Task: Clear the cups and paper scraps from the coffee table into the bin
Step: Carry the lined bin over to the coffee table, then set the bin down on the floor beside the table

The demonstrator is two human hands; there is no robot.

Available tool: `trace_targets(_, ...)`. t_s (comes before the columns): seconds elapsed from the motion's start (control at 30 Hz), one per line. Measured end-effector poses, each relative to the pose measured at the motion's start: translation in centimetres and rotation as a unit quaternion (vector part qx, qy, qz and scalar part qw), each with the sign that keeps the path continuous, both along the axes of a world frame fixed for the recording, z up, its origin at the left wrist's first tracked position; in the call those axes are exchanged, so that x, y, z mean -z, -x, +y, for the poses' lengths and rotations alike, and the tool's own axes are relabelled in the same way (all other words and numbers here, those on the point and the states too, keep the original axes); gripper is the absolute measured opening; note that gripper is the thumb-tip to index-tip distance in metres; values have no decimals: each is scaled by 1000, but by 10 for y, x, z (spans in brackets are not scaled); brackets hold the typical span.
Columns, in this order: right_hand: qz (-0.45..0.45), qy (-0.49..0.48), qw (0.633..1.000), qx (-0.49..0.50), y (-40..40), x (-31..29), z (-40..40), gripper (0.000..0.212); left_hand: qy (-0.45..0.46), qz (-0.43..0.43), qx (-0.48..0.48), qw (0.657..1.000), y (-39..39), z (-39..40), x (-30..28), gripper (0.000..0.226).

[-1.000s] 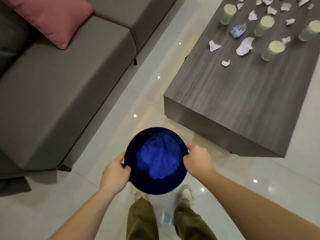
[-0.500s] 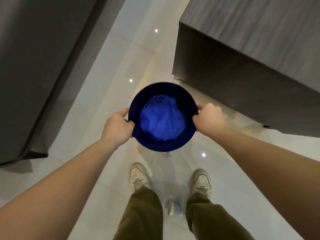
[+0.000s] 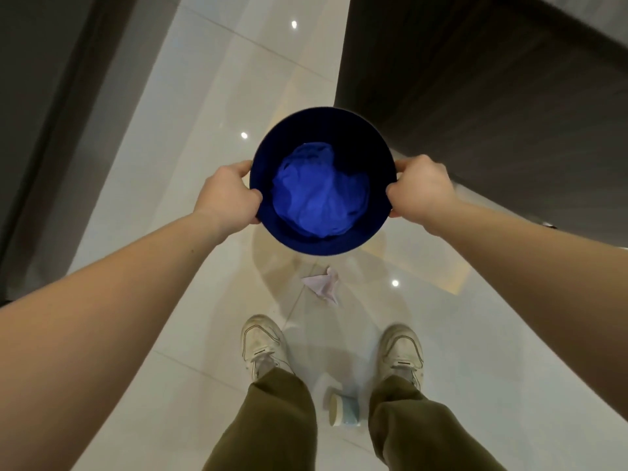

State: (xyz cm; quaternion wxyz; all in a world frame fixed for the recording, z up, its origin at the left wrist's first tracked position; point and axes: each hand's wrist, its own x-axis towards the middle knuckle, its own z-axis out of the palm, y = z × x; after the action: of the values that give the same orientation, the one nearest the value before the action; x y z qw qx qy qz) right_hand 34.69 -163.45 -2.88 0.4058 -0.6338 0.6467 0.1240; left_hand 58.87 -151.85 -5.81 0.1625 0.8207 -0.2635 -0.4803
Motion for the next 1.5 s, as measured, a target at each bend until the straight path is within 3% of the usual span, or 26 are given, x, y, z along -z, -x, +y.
trace_targets(0.27,-39,27,998,30,7,9,-2,40,0,-13,-17,1000,4,-3,4,53)
trace_targets(0.43,21,65,998,10,21,-14,22,34,-36,-33,-25,999,27,33,-36,63)
trace_targets(0.67,58,36,989,-134,46,-78,76,36,-52,-106,18,993,76,105,-121,59)
trace_targets(0.93,-36,65,929,-362,30,-123,120,37,-26,-111,-5,993,128,162,-160,58)
trace_targets(1.03,-45,43,918,-392,23,-132,142,49,-26,-109,-7,994,144,194,-169,61)
trace_targets(1.27,-45,20,889,-456,20,-147,216,50,-21,-93,-21,995,188,290,-187,68)
trace_targets(1.5,-36,51,867,-495,38,-128,270,57,-8,-95,-8,995,239,369,-158,75)
